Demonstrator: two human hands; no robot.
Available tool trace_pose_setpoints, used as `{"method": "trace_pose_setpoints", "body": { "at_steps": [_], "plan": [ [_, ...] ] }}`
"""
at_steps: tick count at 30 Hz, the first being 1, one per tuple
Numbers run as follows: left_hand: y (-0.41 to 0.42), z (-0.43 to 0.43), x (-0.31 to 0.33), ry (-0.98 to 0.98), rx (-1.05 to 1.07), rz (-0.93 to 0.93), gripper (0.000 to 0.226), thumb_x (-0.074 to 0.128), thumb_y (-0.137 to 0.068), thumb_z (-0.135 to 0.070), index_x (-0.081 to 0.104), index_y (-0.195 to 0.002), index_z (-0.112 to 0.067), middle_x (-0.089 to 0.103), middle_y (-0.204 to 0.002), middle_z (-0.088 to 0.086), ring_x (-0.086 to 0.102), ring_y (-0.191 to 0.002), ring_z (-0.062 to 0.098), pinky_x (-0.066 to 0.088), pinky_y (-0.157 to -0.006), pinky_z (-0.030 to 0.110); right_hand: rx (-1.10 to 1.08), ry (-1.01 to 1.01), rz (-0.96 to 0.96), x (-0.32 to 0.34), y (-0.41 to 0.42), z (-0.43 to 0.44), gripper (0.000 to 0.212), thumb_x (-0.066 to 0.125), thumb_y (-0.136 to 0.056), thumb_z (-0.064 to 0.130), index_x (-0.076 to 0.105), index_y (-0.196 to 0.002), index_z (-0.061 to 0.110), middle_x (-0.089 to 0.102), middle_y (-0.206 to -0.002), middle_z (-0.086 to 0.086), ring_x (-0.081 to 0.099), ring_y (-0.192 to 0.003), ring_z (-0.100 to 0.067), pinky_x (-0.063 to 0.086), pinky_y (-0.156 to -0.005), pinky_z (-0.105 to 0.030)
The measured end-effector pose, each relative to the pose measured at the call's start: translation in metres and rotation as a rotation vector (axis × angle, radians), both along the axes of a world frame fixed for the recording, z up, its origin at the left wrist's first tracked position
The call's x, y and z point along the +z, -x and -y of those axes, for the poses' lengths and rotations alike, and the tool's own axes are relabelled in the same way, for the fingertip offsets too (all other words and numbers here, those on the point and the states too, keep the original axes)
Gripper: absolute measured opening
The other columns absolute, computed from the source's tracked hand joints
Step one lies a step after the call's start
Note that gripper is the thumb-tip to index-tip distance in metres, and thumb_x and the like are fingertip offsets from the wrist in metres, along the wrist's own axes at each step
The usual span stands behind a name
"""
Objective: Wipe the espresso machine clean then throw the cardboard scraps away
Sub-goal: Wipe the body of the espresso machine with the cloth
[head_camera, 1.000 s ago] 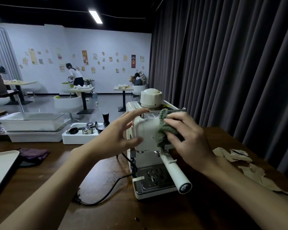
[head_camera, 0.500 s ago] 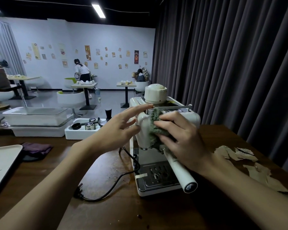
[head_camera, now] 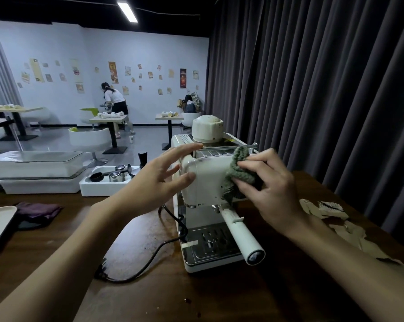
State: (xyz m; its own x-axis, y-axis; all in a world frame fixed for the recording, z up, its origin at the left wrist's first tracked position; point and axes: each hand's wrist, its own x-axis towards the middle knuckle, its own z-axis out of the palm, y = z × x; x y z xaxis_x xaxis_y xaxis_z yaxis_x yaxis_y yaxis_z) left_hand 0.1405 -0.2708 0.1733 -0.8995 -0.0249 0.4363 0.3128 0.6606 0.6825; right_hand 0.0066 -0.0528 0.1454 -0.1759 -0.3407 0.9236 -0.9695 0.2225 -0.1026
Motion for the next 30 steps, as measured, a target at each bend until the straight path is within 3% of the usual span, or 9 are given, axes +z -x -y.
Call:
{"method": "trace_pose_setpoints", "body": {
  "at_steps": [4, 8, 10, 12, 16, 19, 23, 26, 30],
  "plan": [
    [0.000, -0.002, 0.000, 0.014, 0.010, -0.022, 0.050, 0.058, -0.093, -0.044, 0.046, -0.141, -0.047, 0.044, -0.145, -0.033, 0.041, -0.139, 0.000, 0.036, -0.118, 0.041, 0.052, -0.062, -0.033, 0.001, -0.006, 0.008, 0.025, 0.074, -0.082, 0.016, 0.070, -0.100, -0.001, 0.058, -0.097, -0.010, 0.060, -0.091, -0.029, 0.053, -0.084, -0.041],
    [-0.001, -0.004, 0.001, -0.001, 0.014, -0.007, 0.052, 0.058, -0.088, -0.043, 0.047, -0.138, -0.050, 0.044, -0.136, -0.043, 0.042, -0.135, -0.004, 0.039, -0.116, 0.042, -0.019, -0.062, -0.014, -0.005, 0.008, -0.020, 0.021, 0.075, -0.080, 0.010, 0.069, -0.095, -0.004, 0.055, -0.099, -0.011, 0.054, -0.093, -0.013, 0.043, -0.088, -0.011],
    [-0.001, -0.005, 0.001, -0.001, 0.016, -0.008, 0.051, 0.058, -0.088, -0.043, 0.046, -0.137, -0.050, 0.044, -0.134, -0.045, 0.041, -0.134, -0.006, 0.039, -0.116, 0.042, -0.092, -0.046, 0.015, -0.012, 0.016, -0.033, 0.022, 0.080, -0.076, 0.004, 0.069, -0.094, -0.003, 0.054, -0.099, -0.012, 0.052, -0.093, -0.012, 0.041, -0.089, -0.008],
    [-0.001, -0.005, -0.001, -0.002, 0.020, -0.008, 0.051, 0.057, -0.089, -0.043, 0.046, -0.138, -0.050, 0.043, -0.132, -0.047, 0.041, -0.133, -0.007, 0.040, -0.115, 0.043, -0.115, -0.050, 0.024, -0.018, 0.017, -0.036, 0.023, 0.081, -0.074, 0.003, 0.069, -0.093, -0.003, 0.055, -0.098, -0.012, 0.054, -0.091, -0.013, 0.041, -0.087, -0.009],
    [0.000, -0.005, -0.002, -0.011, 0.026, -0.022, 0.051, 0.058, -0.091, -0.043, 0.047, -0.141, -0.044, 0.047, -0.142, -0.030, 0.043, -0.138, 0.004, 0.040, -0.115, 0.046, -0.006, -0.097, -0.028, -0.024, 0.002, -0.015, 0.021, 0.075, -0.080, 0.015, 0.069, -0.092, -0.001, 0.059, -0.096, -0.011, 0.057, -0.087, -0.015, 0.047, -0.083, -0.016],
    [0.000, -0.003, -0.002, 0.002, 0.028, -0.017, 0.051, 0.060, -0.090, -0.053, 0.046, -0.139, -0.048, 0.047, -0.143, -0.029, 0.045, -0.137, 0.004, 0.042, -0.113, 0.046, 0.015, -0.124, -0.004, -0.029, 0.004, -0.018, 0.030, 0.076, -0.076, 0.015, 0.065, -0.102, 0.003, 0.061, -0.103, -0.009, 0.059, -0.093, -0.016, 0.050, -0.086, -0.019],
    [0.001, -0.003, -0.001, -0.005, 0.023, -0.016, 0.049, 0.058, -0.090, -0.050, 0.047, -0.138, -0.049, 0.045, -0.143, -0.031, 0.043, -0.138, 0.007, 0.043, -0.113, 0.048, -0.116, -0.091, 0.030, -0.032, 0.012, -0.036, 0.040, 0.079, -0.074, 0.012, 0.064, -0.110, 0.003, 0.064, -0.105, -0.008, 0.064, -0.094, -0.022, 0.056, -0.079, -0.037],
    [0.001, -0.005, -0.002, -0.026, 0.024, -0.021, 0.051, 0.057, -0.088, -0.043, 0.047, -0.138, -0.048, 0.045, -0.142, -0.029, 0.045, -0.138, 0.008, 0.043, -0.112, 0.048, -0.114, -0.091, -0.004, -0.029, 0.006, -0.026, 0.033, 0.077, -0.074, 0.017, 0.067, -0.101, 0.000, 0.065, -0.095, -0.009, 0.064, -0.084, -0.022, 0.053, -0.073, -0.032],
    [0.000, -0.005, -0.002, -0.019, 0.023, -0.019, 0.050, 0.057, -0.090, -0.052, 0.046, -0.138, -0.050, 0.044, -0.143, -0.030, 0.044, -0.137, 0.008, 0.044, -0.112, 0.046, -0.163, -0.107, 0.012, -0.033, 0.005, -0.029, 0.037, 0.082, -0.074, 0.011, 0.063, -0.105, 0.003, 0.064, -0.099, -0.008, 0.064, -0.083, -0.021, 0.055, -0.069, -0.029]
  ]
}}
